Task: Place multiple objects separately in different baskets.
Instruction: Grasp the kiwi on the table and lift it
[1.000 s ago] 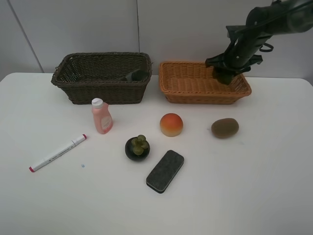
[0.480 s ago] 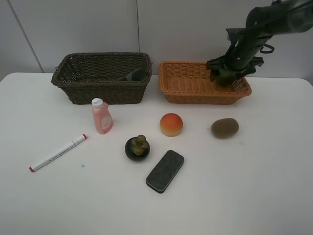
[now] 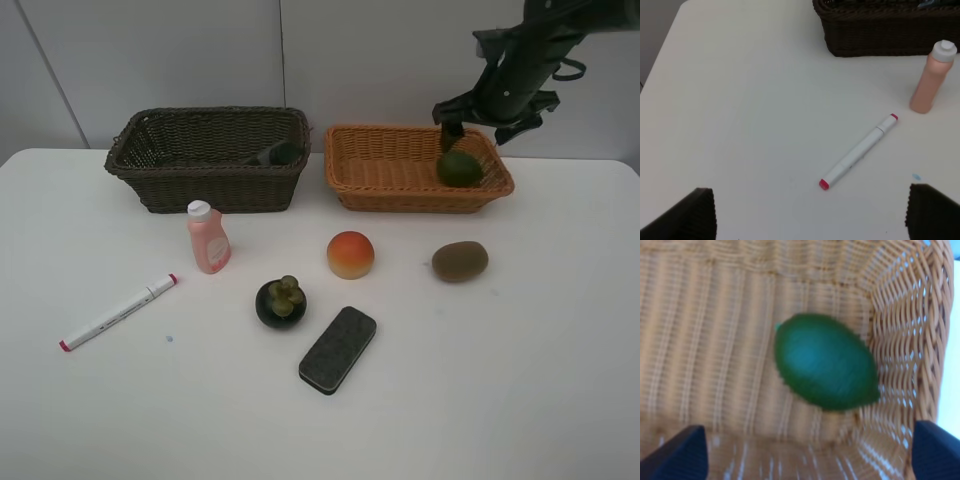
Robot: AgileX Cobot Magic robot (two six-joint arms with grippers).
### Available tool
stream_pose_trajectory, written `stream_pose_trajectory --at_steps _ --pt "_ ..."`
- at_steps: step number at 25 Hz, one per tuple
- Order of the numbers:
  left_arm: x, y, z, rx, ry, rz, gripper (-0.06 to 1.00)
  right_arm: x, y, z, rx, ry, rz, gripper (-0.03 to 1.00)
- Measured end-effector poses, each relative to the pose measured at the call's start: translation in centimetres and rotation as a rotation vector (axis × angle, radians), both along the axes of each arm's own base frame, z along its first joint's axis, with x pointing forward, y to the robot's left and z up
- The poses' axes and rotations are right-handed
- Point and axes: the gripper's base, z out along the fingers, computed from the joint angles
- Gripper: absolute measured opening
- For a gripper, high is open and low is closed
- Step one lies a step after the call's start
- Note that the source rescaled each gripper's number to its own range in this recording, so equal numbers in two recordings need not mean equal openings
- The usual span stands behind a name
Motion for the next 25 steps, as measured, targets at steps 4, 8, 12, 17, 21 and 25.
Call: stream_pose_trajectory --at_steps 4,8,12,17,21,25 --pt "0.0 0.0 0.0 0.0 0.0 0.0 1.0 -2.2 0.4 2.3 -0.088 0.104 0.169 0.99" --pt "0.0 0.0 0.0 0.0 0.0 0.0 1.0 -4.4 0.9 3.7 -0.117 0.244 0.33 0.99" --pt "0.0 0.0 0.0 0.0 0.0 0.0 1.0 -5.6 2.1 4.5 -0.076 0.253 0.479 0.99" --pt "0.0 0.0 0.0 0.0 0.0 0.0 1.0 -7.1 3.1 2.6 -0.115 0.327 0.681 0.99" --pt "0.0 0.0 0.0 0.0 0.0 0.0 1.0 -8.8 3.1 -0.3 -0.147 0.437 0.873 0.99" --pt "0.0 0.0 0.0 0.0 0.0 0.0 1.0 -10.1 2.9 -2.7 -0.157 0.483 1.02 0.99"
